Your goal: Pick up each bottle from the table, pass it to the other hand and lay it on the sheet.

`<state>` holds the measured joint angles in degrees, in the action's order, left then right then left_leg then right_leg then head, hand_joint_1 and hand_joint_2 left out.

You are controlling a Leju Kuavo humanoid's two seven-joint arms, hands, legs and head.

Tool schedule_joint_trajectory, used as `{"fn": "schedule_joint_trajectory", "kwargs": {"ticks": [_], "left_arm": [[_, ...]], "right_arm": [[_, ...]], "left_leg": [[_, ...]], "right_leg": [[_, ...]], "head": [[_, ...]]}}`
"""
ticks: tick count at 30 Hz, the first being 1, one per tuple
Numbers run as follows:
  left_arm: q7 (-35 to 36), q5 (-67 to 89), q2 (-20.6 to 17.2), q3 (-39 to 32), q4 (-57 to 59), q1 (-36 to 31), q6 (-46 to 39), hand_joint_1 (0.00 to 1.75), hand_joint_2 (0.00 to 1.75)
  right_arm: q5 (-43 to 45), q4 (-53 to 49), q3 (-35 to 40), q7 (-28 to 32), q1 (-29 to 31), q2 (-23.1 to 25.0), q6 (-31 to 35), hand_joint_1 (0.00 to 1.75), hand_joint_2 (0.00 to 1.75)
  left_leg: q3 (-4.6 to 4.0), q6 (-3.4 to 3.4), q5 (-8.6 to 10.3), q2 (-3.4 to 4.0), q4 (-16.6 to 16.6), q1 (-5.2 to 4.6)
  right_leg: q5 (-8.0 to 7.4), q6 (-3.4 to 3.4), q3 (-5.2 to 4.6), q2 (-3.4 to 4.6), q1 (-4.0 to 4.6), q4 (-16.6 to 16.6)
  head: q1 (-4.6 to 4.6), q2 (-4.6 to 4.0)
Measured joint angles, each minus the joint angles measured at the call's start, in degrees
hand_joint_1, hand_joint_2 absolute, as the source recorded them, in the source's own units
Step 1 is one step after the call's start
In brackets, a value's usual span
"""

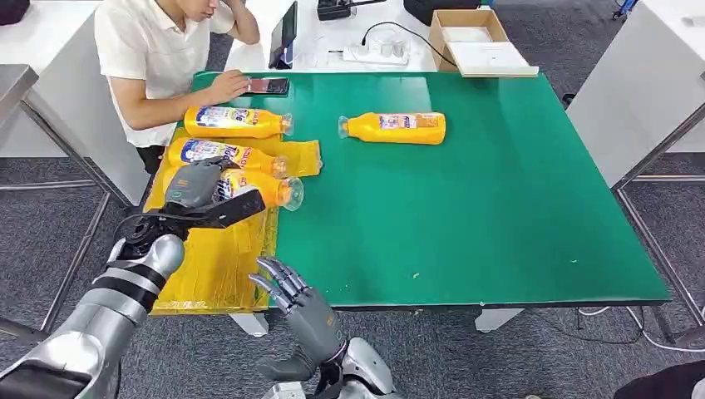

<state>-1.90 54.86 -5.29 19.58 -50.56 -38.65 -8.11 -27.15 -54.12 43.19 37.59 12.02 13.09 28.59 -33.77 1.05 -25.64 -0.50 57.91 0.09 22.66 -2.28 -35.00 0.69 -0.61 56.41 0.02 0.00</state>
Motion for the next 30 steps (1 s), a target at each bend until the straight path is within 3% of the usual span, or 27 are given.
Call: {"fn": "schedule_joint_trajectory", "kwargs": {"ticks": [8, 15, 26, 27, 28, 29, 30], "left_arm": [[1.2, 2.1, -0.1, 2.2, 4.6, -3.9, 4.0, 1.75, 1.75], [2.4, 2.1, -0.1, 4.7, 15.5, -9.8, 10.7, 1.75, 1.75], [2.2, 1.1, -0.1, 5.7, 22.7, -11.1, 13.4, 1.75, 1.75], [2.2, 1.0, -0.1, 5.8, 23.0, -11.2, 13.4, 1.55, 1.75], [2.2, 0.9, -0.1, 5.8, 23.2, -11.2, 13.4, 0.35, 1.75], [2.3, 0.8, -0.1, 5.8, 23.4, -11.2, 13.5, 0.1, 1.75], [3.0, 0.7, 0.0, 5.9, 23.7, -11.2, 13.8, 0.0, 1.75]], "right_arm": [[0.1, 0.0, 0.0, 0.2, 0.0, 0.0, -1.0, 0.0, 0.0], [1.0, 0.3, 0.0, 0.4, 0.1, 0.2, -1.4, 0.0, 0.0], [2.0, 1.2, 0.0, 0.5, 0.5, 0.4, -1.4, 0.0, 0.0], [2.0, 1.2, 0.1, 0.5, 0.5, 0.4, -1.4, 0.0, 0.0], [2.0, 1.3, 0.0, 0.5, 0.5, 0.4, -1.4, 0.0, 0.0], [2.1, 1.3, 0.1, 0.5, 0.5, 0.4, -1.4, 0.0, 0.0], [2.3, 1.4, 0.1, 0.5, 0.6, 0.5, -1.5, 0.0, 0.0]], "left_leg": [[-0.03, 0.0, 0.0, -0.01, 0.0, -0.01], [-0.01, 0.0, 0.01, 0.01, 0.0, 0.0], [-0.03, 0.0, 0.01, -0.01, 0.0, 0.0], [-0.03, 0.0, 0.01, -0.02, 0.0, 0.0], [-0.03, 0.0, 0.01, -0.02, 0.0, 0.0], [-0.04, 0.0, 0.01, -0.02, 0.0, 0.0], [-0.04, 0.0, 0.01, -0.02, 0.0, 0.0]], "right_leg": [[0.0, 0.0, -0.01, -0.01, -0.01, 0.0], [-0.01, 0.0, -0.01, 0.0, 0.0, 0.0], [0.0, 0.01, -0.01, 0.0, -0.01, 0.0], [0.0, 0.0, -0.01, -0.01, -0.01, 0.0], [0.0, 0.0, 0.0, -0.01, -0.01, 0.0], [0.0, 0.0, 0.0, -0.01, -0.01, 0.0], [0.0, 0.0, 0.01, -0.01, -0.01, 0.0]], "head": [[0.0, 0.0], [0.0, 0.0], [0.02, 0.0], [0.02, 0.0], [0.02, 0.0], [0.02, 0.0], [0.02, 0.0]]}}
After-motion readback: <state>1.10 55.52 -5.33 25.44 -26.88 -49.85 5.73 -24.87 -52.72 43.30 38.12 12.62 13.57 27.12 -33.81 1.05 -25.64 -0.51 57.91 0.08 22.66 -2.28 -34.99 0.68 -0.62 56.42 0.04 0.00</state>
